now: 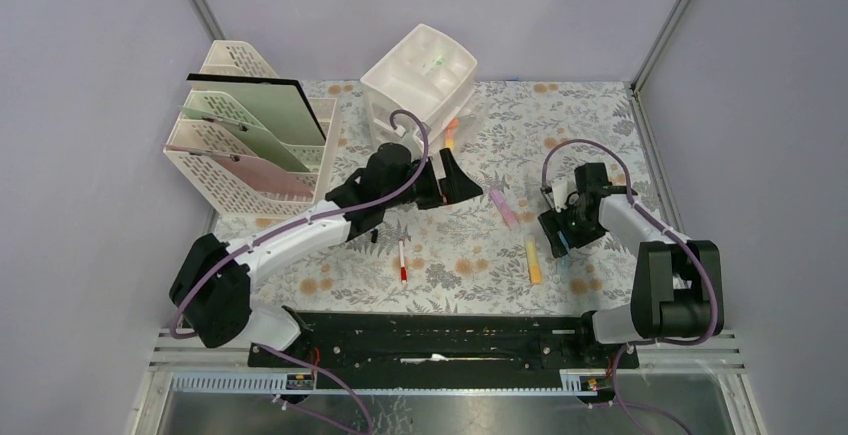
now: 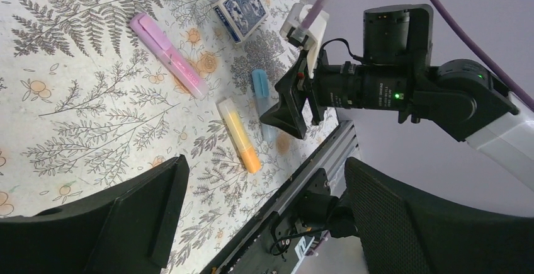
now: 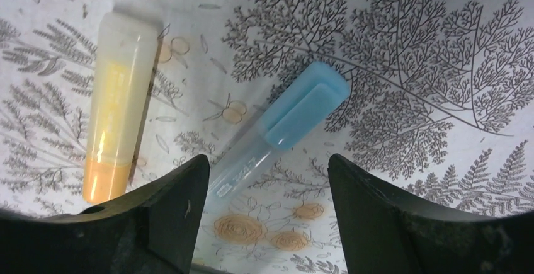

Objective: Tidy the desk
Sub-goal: Pick up the stationery from the center of the board.

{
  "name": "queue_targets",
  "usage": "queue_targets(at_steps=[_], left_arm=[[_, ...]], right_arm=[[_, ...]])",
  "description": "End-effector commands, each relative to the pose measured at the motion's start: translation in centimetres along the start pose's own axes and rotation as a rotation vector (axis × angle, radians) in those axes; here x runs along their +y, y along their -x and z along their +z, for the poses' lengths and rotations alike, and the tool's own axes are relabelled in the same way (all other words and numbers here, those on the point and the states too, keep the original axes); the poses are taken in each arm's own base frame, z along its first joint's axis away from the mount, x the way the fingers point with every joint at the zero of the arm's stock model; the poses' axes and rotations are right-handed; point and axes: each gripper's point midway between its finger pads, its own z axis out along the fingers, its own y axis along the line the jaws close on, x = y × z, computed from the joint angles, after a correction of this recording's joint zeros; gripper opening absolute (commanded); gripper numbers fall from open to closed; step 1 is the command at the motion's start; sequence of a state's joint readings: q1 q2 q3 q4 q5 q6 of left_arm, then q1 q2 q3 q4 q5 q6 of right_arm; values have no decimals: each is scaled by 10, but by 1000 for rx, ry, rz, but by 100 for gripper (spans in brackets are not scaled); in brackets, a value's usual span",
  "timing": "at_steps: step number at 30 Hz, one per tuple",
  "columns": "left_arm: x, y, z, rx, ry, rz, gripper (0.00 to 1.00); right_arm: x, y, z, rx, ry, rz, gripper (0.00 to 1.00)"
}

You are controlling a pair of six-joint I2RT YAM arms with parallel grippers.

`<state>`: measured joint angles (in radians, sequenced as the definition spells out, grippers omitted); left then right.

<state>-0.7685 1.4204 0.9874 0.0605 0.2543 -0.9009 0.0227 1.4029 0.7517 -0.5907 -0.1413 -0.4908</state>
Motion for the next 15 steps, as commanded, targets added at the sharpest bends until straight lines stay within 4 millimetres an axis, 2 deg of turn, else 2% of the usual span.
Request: queue_targets(at_steps=[1,6,10,15], left_arm=[[-9,9,-12,-56,-25,39,99],[-7,10,-15,-68,-16,41,99],[-8,13,-16,-80,-13,51,99],[-11,17,-16,-90,-17,68,99]], right_arm=[[-14,13,7,-24,-51,40,74],[-14,12,16,0,-40,55,65],[-13,9,19,12,-36,56,54],[-11,5,21,23,-25,58,26]])
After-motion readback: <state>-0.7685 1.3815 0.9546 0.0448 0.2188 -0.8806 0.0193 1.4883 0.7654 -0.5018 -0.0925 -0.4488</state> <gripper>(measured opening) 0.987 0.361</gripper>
